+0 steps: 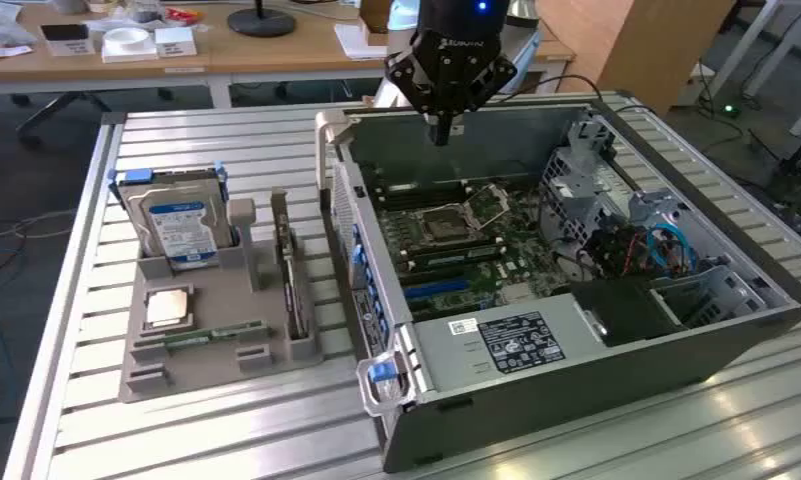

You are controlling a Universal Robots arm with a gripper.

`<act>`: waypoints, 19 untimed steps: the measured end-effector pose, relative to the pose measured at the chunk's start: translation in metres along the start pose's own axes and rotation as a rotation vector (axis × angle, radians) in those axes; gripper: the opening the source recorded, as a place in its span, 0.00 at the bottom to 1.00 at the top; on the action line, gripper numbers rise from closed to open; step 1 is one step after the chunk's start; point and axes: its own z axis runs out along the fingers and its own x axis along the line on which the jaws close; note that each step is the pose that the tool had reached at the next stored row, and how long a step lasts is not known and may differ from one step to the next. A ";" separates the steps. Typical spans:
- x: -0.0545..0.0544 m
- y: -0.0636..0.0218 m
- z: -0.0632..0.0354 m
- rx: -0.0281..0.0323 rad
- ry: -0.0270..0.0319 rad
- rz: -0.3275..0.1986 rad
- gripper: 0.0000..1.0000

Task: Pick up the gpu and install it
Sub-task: 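Reach for the gpu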

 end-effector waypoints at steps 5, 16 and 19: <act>0.000 0.0000 0.0000 0.0001 0.0000 0.000 0.11; 0.003 -0.0002 -0.0001 0.0000 0.0000 0.000 0.11; 0.007 -0.0005 -0.0002 0.0001 0.0000 0.000 0.11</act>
